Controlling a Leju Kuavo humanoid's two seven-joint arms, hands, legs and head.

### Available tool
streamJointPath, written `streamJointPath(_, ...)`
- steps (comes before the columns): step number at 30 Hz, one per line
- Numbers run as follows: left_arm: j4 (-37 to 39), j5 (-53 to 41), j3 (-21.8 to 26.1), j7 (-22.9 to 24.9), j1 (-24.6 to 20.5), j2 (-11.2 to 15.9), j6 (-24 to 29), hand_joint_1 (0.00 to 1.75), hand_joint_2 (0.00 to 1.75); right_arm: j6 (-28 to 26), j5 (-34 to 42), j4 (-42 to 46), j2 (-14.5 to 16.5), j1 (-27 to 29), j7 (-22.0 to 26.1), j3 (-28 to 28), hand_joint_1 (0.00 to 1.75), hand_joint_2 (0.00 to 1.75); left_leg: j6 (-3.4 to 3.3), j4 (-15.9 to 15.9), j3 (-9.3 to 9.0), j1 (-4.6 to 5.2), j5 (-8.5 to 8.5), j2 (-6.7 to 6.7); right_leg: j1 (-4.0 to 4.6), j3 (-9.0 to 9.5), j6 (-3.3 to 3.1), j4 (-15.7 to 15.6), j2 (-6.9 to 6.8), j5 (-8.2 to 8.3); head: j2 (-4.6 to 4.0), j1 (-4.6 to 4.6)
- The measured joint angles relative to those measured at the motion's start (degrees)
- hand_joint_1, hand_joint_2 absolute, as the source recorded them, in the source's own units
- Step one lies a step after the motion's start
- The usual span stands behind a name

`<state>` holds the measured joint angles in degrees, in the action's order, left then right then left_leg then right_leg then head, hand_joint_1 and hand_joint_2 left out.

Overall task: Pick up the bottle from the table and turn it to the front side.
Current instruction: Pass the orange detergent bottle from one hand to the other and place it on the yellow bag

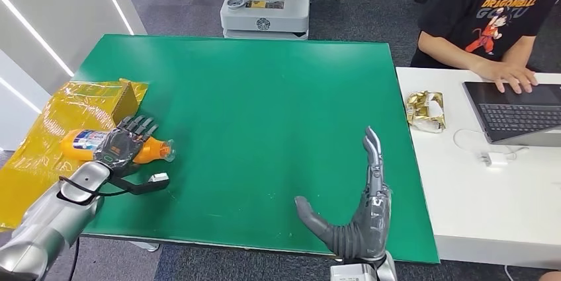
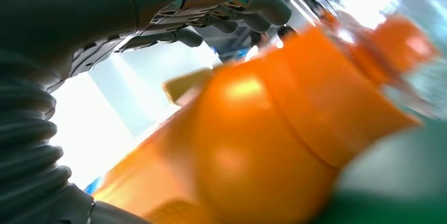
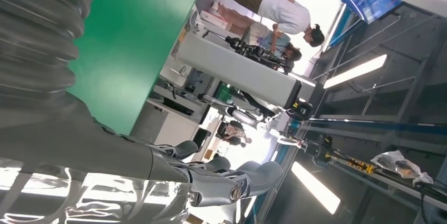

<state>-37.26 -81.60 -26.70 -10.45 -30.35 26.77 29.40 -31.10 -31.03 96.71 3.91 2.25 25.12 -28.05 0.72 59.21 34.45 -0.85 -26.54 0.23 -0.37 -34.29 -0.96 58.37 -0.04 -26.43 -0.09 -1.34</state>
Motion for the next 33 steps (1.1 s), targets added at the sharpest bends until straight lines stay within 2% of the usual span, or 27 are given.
streamJointPath(10,-9.7,-0.9,6.5,1.2,8.2,3.0,5.0,0.0,1.75,0.9,-0.4,0.0,0.1,0.6,-0.3,0.7,0.0,1.75,0.0,0.0,0.0,0.01,0.0,0.01,0.0,0.0,0.0,0.0,0.01,0.0,0.0,0.01)
streamJointPath(14,-16.6,-0.8,10.7,-1.7,13.7,3.3,9.1,0.0,1.75,1.2,0.2,-0.3,0.1,0.8,0.3,0.8,0.0,1.75,0.02,0.0,0.0,0.01,-0.02,0.03,0.0,-0.02,0.0,0.0,0.04,-0.02,0.0,0.01)
streamJointPath(18,-24.8,-0.4,15.2,-4.5,18.4,2.9,10.3,0.0,1.75,0.9,1.1,-0.7,0.1,0.8,1.5,0.9,0.0,1.75,0.02,0.0,0.01,0.01,-0.03,0.0,0.0,-0.01,0.03,0.0,0.01,-0.04,0.0,0.01)
streamJointPath(27,-32.0,-0.4,19.2,-5.7,21.9,2.6,10.4,0.0,1.75,0.7,1.4,-0.8,0.1,0.8,1.9,0.9,0.0,1.75,0.03,0.0,0.0,0.0,-0.02,-0.01,0.0,0.0,0.02,0.0,-0.01,-0.03,0.0,0.0)
streamJointPath(30,-35.6,0.6,21.2,-10.2,22.3,0.5,10.4,0.0,1.75,0.1,1.7,-0.9,0.1,0.7,2.4,0.9,0.0,1.75,0.02,0.0,0.0,0.01,-0.02,-0.06,0.0,0.01,0.02,0.0,-0.06,-0.03,0.0,-0.01)
streamJointPath(32,-39.0,5.1,23.7,-17.4,22.0,-3.2,10.4,0.0,1.75,-0.3,2.1,-1.0,0.1,0.6,2.6,0.8,0.0,1.75,0.02,0.0,0.01,0.06,-0.02,-0.14,-0.02,0.03,0.03,-0.1,-0.14,-0.03,0.0,0.0)
streamJointPath(33,-40.6,9.0,25.0,-21.6,21.7,-5.9,10.4,0.0,1.75,-0.4,2.4,-1.1,0.1,0.5,2.7,0.7,0.0,1.75,0.01,0.0,0.01,0.08,-0.02,-0.16,-0.03,0.05,0.04,-0.1,-0.17,-0.02,0.0,0.01)
